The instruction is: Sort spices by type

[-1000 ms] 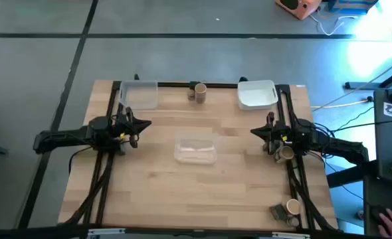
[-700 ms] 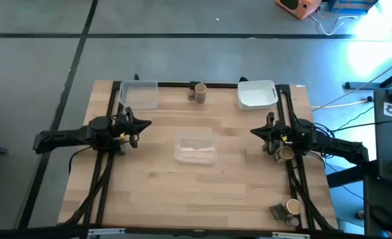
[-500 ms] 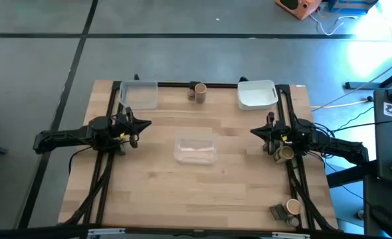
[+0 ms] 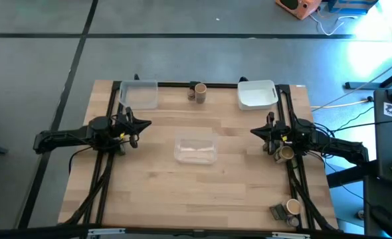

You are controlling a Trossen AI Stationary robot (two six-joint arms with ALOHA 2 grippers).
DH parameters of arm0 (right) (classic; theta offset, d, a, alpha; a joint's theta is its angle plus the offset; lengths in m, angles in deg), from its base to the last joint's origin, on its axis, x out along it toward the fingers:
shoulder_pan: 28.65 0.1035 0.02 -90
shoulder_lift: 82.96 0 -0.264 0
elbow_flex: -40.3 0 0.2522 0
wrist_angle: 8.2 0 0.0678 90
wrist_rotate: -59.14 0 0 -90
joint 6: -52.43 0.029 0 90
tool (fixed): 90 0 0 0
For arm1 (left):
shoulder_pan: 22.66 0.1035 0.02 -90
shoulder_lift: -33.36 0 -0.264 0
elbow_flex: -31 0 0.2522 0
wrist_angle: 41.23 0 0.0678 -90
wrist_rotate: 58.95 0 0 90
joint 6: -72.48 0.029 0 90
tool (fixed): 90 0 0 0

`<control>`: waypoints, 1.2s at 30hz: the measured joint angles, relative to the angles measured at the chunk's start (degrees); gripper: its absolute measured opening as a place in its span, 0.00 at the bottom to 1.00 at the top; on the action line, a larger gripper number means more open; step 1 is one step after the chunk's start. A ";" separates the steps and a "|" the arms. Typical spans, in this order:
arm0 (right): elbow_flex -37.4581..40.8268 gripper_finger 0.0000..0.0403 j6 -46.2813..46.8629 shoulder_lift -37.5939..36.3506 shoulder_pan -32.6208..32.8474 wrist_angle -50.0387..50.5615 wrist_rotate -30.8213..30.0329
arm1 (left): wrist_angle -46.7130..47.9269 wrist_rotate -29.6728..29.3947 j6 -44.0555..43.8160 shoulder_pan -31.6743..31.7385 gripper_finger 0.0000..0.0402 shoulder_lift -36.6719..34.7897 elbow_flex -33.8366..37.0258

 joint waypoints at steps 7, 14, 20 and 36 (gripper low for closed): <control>0.00 0.03 -0.01 -0.02 0.00 -0.02 0.00 | -0.02 0.00 -0.04 0.01 0.01 0.02 0.00; -0.02 0.03 0.00 -0.01 0.00 -0.02 0.00 | -0.22 -0.04 2.93 0.01 0.01 0.00 0.00; -0.02 0.03 0.00 0.00 0.00 -0.40 0.00 | -0.32 -0.04 2.20 0.01 0.01 0.01 0.00; -0.11 0.03 3.06 2.69 0.00 -16.19 -12.39 | -12.79 -0.45 2.03 0.01 0.01 0.00 0.04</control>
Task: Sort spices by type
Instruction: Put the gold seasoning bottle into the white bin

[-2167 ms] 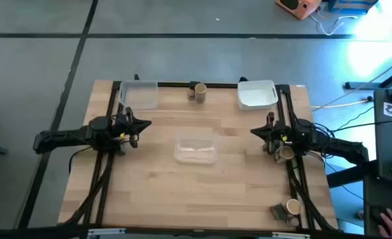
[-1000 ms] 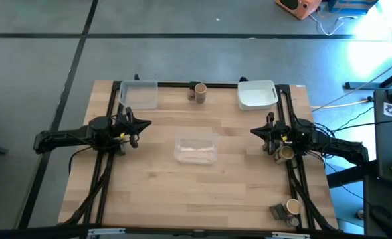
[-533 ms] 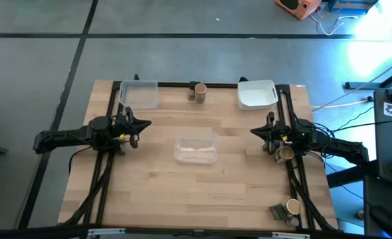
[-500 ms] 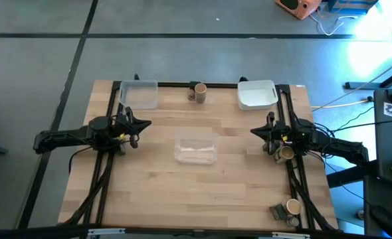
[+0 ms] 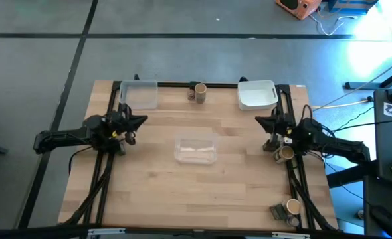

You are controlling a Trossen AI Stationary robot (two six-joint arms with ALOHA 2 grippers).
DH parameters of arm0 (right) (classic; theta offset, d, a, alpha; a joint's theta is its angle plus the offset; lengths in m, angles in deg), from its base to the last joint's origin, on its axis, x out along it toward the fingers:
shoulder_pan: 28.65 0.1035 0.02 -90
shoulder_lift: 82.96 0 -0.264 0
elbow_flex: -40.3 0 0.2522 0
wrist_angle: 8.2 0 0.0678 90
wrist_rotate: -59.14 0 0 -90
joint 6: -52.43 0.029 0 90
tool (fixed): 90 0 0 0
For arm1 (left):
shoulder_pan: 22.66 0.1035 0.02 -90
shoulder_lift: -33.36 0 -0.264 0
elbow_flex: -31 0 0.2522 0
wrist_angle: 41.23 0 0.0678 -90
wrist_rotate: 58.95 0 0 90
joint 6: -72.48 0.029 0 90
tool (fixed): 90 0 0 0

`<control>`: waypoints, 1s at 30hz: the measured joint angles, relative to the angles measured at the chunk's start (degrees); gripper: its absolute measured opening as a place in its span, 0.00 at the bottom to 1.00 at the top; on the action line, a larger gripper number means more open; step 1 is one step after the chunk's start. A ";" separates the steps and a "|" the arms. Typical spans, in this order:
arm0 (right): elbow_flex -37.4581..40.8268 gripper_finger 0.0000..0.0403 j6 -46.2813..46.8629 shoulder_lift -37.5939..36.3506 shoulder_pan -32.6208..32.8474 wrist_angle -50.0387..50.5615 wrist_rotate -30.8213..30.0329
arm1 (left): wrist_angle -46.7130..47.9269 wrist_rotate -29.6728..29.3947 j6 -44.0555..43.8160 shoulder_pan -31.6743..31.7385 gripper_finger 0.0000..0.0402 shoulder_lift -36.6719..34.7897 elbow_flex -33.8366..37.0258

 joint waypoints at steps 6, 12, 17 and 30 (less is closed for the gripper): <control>-2.32 0.03 -1.19 9.27 0.00 -3.50 -8.76 | -1.38 -2.74 6.21 0.06 0.01 0.02 0.00; -10.26 0.03 -5.24 24.39 -0.02 -3.80 -15.06 | -1.41 -5.74 9.39 2.16 0.01 0.00 0.00; -19.88 0.03 -11.13 39.32 -1.29 -2.95 -18.48 | -1.39 -5.76 11.78 4.45 0.01 0.02 0.00; -41.56 0.03 -12.43 70.24 -15.34 0.53 -4.73 | -1.01 -5.76 15.36 7.82 0.01 0.02 0.00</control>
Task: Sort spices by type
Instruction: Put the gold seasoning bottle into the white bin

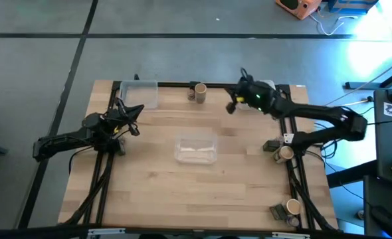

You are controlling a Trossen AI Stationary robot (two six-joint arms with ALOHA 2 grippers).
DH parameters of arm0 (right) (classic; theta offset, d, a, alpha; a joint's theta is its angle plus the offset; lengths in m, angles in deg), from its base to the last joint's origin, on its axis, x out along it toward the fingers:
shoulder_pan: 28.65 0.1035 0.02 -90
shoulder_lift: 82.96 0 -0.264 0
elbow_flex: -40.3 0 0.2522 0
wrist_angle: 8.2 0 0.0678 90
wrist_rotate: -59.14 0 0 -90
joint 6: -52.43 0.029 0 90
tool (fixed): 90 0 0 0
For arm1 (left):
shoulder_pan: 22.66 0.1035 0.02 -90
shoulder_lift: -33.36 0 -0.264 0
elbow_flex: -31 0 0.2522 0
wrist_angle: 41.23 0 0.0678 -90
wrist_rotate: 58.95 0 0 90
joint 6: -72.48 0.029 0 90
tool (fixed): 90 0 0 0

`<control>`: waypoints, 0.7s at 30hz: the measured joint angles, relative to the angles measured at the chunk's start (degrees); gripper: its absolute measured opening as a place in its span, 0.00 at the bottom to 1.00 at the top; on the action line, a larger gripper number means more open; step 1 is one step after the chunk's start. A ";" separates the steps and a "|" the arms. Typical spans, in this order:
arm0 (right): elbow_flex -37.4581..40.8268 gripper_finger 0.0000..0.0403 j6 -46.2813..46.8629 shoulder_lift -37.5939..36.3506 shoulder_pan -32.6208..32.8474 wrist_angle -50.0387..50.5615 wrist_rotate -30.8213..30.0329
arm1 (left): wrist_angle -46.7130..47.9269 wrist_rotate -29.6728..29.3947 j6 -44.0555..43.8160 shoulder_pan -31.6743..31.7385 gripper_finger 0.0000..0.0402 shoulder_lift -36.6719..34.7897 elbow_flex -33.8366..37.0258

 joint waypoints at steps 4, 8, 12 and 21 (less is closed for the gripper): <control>-6.11 0.06 1.04 8.32 -3.01 2.14 5.11 | 0.04 0.00 0.25 0.00 0.01 0.00 0.00; -12.46 0.21 1.00 15.81 -4.74 5.43 11.91 | -0.26 0.00 -0.09 0.00 0.01 0.00 0.00; -20.44 0.45 0.37 22.58 -6.20 14.08 18.36 | -0.27 0.00 -1.37 0.00 0.01 0.00 -0.02; -31.65 0.89 -2.26 32.72 -6.89 21.91 14.84 | -0.23 0.00 -5.12 0.00 0.01 0.00 -0.02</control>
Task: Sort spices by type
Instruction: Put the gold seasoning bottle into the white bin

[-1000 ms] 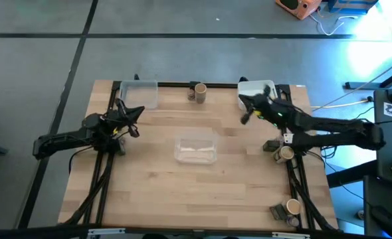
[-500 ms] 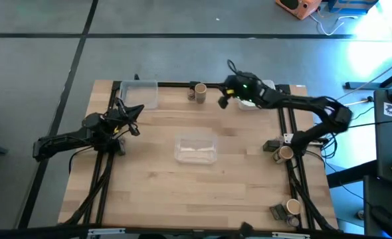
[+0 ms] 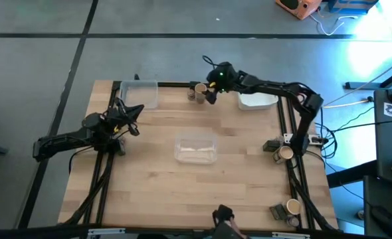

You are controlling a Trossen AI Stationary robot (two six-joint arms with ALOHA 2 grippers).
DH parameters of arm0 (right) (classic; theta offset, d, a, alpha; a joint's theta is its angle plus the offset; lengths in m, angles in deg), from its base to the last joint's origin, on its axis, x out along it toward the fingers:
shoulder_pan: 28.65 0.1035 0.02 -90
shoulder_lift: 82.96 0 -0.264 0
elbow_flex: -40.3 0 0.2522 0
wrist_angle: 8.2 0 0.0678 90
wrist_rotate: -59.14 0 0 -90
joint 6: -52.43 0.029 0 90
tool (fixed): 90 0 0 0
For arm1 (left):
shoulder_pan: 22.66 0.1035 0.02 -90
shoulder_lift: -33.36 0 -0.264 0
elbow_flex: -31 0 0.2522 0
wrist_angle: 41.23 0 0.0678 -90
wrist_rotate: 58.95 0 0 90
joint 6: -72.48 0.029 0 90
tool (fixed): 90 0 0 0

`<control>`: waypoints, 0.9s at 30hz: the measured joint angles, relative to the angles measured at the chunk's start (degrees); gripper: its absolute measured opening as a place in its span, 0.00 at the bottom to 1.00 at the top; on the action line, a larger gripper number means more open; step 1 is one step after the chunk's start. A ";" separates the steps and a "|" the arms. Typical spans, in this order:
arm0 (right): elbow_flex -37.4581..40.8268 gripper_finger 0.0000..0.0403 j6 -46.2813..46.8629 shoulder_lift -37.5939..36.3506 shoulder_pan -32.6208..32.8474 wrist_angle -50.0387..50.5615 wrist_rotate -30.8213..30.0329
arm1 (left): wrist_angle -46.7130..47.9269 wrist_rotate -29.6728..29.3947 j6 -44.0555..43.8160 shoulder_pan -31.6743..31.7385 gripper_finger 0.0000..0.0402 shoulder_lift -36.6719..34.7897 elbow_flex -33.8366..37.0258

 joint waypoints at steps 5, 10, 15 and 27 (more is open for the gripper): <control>-0.23 0.98 -0.46 0.62 0.06 -2.82 -0.10 | 0.40 0.00 -1.62 -0.02 0.01 0.00 0.00; -0.23 0.97 -0.55 0.64 0.84 -2.83 -1.31 | 0.37 -0.02 -0.79 0.00 0.01 0.00 0.00; -0.20 0.96 -0.69 1.33 2.08 -3.64 -2.04 | 0.35 0.00 0.65 0.00 0.01 0.00 0.00; -0.21 0.96 -0.13 5.60 2.31 -9.91 -3.78 | 0.41 -0.02 0.73 0.00 0.01 0.35 0.09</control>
